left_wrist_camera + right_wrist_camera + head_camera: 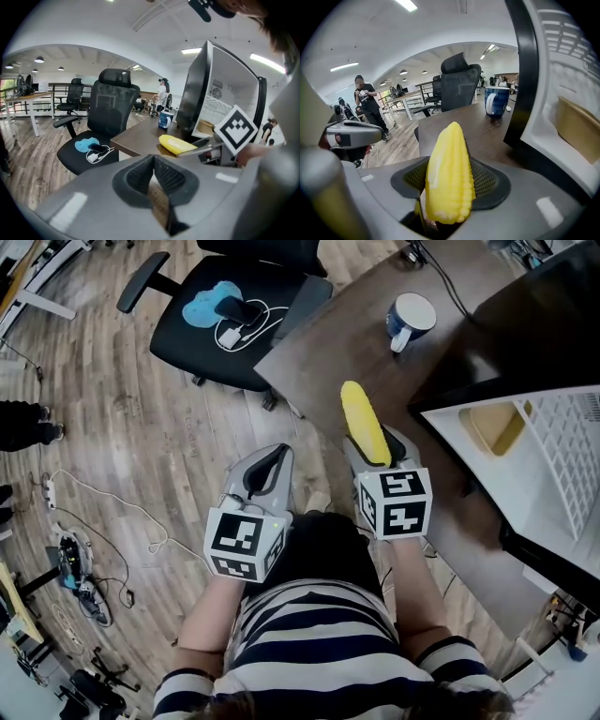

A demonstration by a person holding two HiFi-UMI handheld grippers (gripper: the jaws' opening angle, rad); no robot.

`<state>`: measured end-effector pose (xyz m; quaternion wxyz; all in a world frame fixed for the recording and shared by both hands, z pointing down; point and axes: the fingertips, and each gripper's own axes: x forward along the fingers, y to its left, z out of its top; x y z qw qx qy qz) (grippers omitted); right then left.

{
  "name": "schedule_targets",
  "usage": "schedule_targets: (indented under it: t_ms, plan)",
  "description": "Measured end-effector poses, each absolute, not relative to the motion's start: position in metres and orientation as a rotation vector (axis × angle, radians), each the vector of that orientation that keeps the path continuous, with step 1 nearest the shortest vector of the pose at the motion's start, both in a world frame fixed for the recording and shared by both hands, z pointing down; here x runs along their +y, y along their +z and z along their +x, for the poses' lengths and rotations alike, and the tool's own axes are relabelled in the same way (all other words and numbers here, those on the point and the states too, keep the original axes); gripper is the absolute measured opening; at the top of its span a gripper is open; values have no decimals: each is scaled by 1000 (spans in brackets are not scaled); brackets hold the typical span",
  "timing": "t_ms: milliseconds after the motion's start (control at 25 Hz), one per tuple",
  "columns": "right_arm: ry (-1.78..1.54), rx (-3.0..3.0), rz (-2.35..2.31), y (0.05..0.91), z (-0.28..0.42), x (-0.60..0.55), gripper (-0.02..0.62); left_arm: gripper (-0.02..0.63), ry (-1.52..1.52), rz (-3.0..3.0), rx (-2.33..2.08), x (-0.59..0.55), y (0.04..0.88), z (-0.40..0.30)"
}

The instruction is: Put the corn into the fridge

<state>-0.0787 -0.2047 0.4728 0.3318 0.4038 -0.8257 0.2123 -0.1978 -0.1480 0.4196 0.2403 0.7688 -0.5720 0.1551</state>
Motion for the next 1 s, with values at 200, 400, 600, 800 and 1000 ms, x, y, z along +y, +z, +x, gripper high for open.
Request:
schedule_targets:
  t_ms: [200, 400, 600, 800, 1000]
  plan:
    - [552, -2171, 1041, 472, -75, -200, 255, 0, 427, 2108, -1575, -146, 417, -199]
    - [561, -2212, 1049, 464, -73, -195, 255, 0, 424, 2113, -1584, -144, 413, -199]
    - [568, -2246, 1053, 448, -69, -190, 255, 0, 425, 2140, -1576, -143, 405, -193]
    - [575, -2268, 1058, 433, -61, -181, 255, 0, 434, 2186, -1545, -145, 399, -179]
    - [589, -2274, 1089, 419, -40, -171, 256, 0, 445, 2243, -1498, -148, 391, -156]
